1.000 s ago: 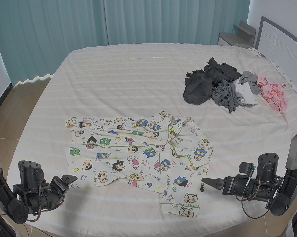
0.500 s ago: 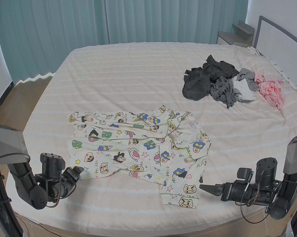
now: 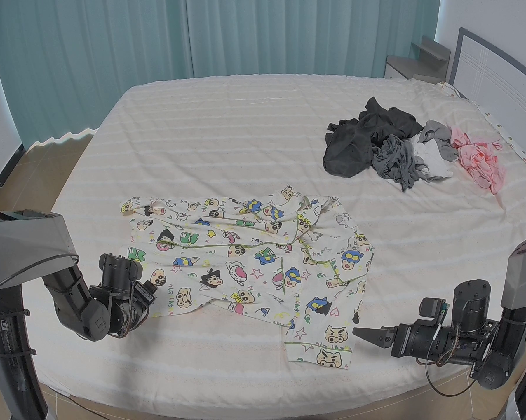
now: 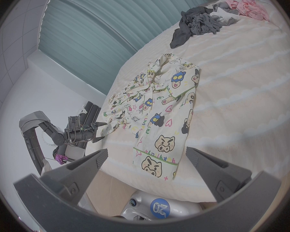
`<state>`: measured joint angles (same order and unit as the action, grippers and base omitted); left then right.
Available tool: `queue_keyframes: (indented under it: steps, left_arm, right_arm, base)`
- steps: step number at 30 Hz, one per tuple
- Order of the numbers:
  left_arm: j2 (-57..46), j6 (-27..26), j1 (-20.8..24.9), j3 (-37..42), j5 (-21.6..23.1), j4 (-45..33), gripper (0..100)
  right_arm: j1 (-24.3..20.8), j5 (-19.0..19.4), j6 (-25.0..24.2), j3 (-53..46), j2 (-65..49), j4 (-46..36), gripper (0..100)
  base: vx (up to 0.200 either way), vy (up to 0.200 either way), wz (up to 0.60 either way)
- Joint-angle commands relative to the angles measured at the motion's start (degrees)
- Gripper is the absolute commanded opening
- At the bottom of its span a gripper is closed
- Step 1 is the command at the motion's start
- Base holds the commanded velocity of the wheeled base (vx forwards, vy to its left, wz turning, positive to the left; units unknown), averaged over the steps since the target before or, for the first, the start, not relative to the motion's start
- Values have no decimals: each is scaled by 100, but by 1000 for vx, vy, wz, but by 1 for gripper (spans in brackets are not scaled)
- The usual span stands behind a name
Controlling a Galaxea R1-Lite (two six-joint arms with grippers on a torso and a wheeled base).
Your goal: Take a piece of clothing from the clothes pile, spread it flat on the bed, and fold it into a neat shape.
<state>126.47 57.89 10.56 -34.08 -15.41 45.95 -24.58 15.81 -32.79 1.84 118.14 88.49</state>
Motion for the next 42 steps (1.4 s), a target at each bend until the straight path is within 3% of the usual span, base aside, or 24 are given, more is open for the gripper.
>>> queue_keyframes:
  steps: [1,2,8,13,26,32,42]
  left_arm:
    - [71,3,-36,-195,-120,-77,100]
    - [71,-6,-45,-213,-147,-95,0]
    - [27,-32,-54,-221,-191,-411,0]
    - [-34,-32,-194,-239,-261,-420,0]
    - [-992,-279,-423,-134,-199,-1026,0]
    - [-1115,-402,-546,-19,-191,-1053,0]
    - [-1150,-454,-590,-2,-120,-1053,0]
  right_arm:
    - [-3,10,1,-8,43,1,100]
    - [-12,10,1,-8,60,1,100]
    - [-30,18,10,-35,315,-7,100]
    - [-82,36,-8,80,1220,142,100]
    - [-662,54,-315,888,1607,54,100]
    - [-539,-131,-324,1433,1484,-939,100]
    - [-601,-579,-333,1125,1308,-904,100]
  base:
    - [0,0,0]
    - [0,0,0]
    - [0,0,0]
    - [0,0,0]
    - [0,0,0]
    - [0,0,0]
    - [0,0,0]
